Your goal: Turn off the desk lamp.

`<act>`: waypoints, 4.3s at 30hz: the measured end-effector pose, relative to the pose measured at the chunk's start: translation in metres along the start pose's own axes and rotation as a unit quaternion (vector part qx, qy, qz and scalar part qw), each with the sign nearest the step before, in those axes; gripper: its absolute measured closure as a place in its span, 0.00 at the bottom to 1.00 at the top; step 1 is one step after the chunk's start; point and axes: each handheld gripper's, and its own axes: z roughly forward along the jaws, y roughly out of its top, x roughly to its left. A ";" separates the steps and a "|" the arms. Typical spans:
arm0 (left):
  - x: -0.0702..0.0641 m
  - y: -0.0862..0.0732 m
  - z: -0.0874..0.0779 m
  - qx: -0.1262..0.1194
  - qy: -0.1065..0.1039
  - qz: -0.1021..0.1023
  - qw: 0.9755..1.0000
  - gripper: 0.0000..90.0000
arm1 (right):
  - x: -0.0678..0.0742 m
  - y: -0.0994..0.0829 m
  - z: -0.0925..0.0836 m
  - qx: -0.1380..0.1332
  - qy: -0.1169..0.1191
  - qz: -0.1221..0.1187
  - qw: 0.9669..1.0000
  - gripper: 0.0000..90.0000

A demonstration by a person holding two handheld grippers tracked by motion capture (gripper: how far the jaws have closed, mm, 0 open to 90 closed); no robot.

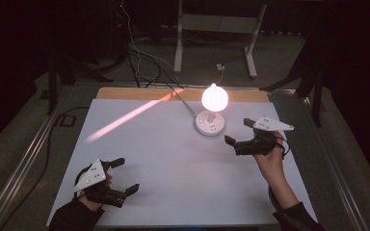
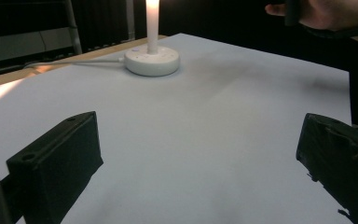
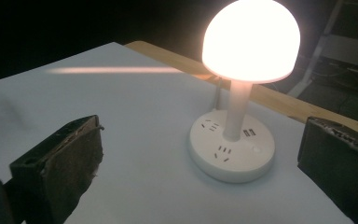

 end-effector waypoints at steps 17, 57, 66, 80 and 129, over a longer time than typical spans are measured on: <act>-0.001 -0.001 0.000 0.002 -0.009 0.001 1.000 0.01 | -0.033 -0.017 0.058 0.052 -0.052 0.044 0.996 0.00; 0.000 -0.001 -0.001 0.000 -0.008 0.000 1.000 0.01 | -0.066 -0.029 0.112 0.107 -0.110 0.064 0.986 1.00; 0.000 -0.001 0.000 0.001 -0.007 0.004 1.000 0.01 | -0.066 -0.036 0.123 0.109 -0.106 0.086 0.985 1.00; -0.001 -0.002 0.000 0.003 -0.010 0.005 1.000 0.01 | -0.064 -0.041 0.134 0.106 -0.105 0.099 0.984 1.00; -0.001 -0.002 0.000 0.007 -0.009 0.006 1.000 0.01 | -0.062 -0.036 0.128 0.083 -0.111 0.102 0.985 1.00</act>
